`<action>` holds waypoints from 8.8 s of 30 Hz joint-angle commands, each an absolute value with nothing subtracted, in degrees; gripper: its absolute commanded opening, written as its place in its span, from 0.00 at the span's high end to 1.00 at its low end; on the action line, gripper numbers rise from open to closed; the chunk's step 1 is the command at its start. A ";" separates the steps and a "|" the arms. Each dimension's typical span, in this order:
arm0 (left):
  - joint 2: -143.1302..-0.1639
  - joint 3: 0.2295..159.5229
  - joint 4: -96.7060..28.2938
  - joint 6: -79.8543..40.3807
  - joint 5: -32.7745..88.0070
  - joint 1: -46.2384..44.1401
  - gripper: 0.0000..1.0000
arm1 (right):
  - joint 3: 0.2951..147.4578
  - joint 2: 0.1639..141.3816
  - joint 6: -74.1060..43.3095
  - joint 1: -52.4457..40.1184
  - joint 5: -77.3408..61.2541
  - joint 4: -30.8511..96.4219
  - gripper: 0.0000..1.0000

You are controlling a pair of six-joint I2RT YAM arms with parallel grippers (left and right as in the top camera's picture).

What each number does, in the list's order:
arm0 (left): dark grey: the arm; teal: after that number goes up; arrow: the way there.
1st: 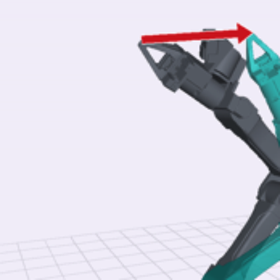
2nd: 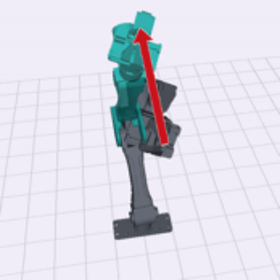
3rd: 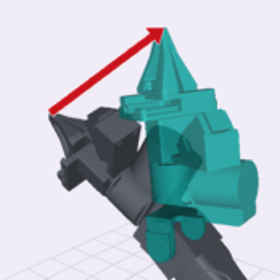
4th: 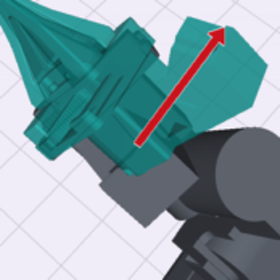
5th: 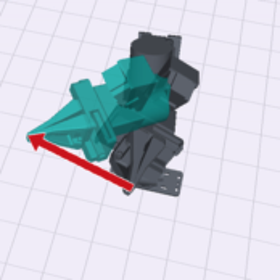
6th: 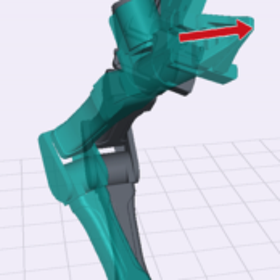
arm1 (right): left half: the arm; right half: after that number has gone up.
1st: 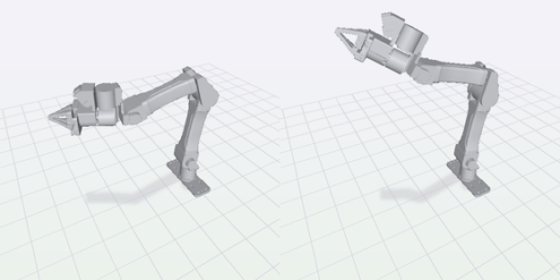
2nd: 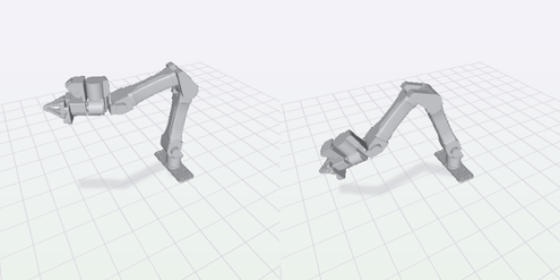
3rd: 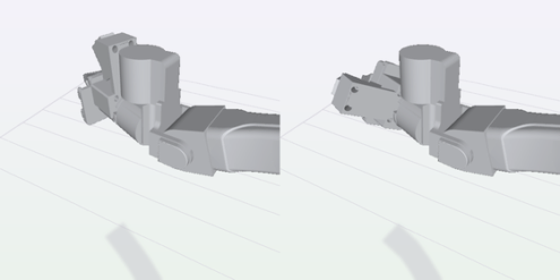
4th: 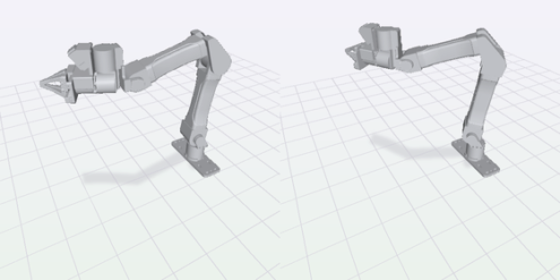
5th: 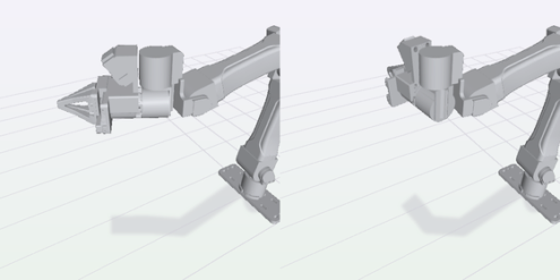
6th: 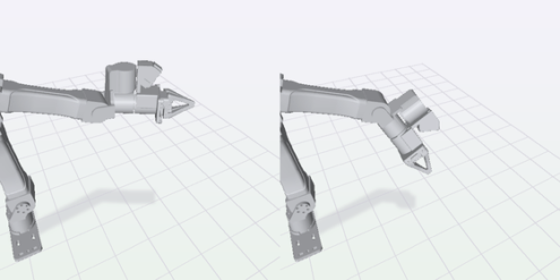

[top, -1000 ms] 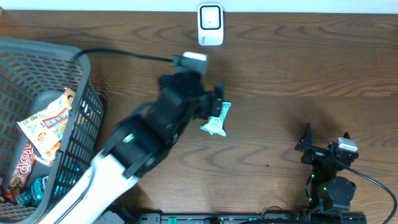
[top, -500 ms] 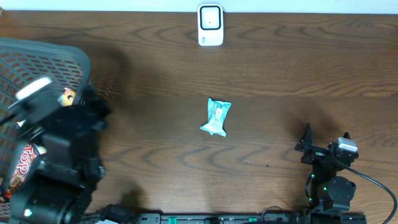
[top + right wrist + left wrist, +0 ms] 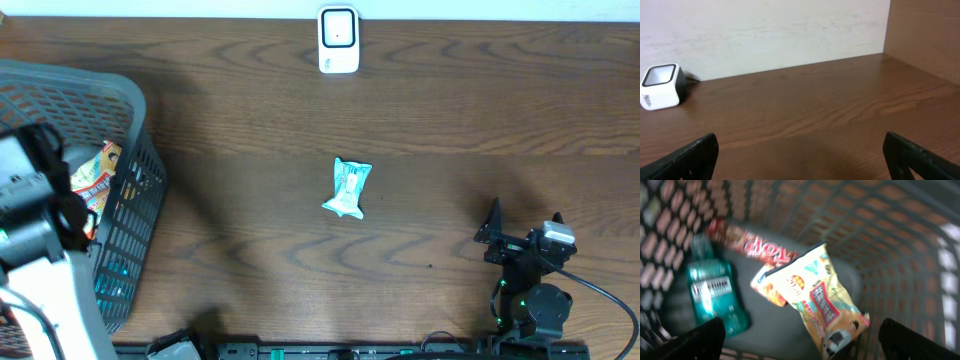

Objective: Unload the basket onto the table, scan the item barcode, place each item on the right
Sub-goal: 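Reach the left gripper into the basket and grasp the cream snack bag, then carry the snack bag with the left gripper to the scanner, then place the snack bag beside the wipes and withdraw left gripper, then grasp the Listerine Cool Mint bottle in the basket with the left gripper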

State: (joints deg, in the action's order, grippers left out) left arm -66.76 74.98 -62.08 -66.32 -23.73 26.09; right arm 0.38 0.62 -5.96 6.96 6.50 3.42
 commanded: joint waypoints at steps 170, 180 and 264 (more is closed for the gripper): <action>-104.22 73.28 -21.26 -8.45 18.39 -44.05 0.02 | 0.32 0.38 -6.79 7.42 7.16 3.64 0.01; -80.18 75.44 -30.72 -8.47 -1.04 -42.04 0.02 | 0.32 0.38 -6.79 7.42 7.16 3.64 0.01; -89.06 46.33 -43.38 -48.80 -0.16 52.42 0.70 | 0.32 0.38 -6.79 7.42 7.16 3.64 0.01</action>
State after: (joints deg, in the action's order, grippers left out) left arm -87.81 48.16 -42.98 -52.56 -7.70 52.58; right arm 0.38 0.62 -5.96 6.96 6.48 3.42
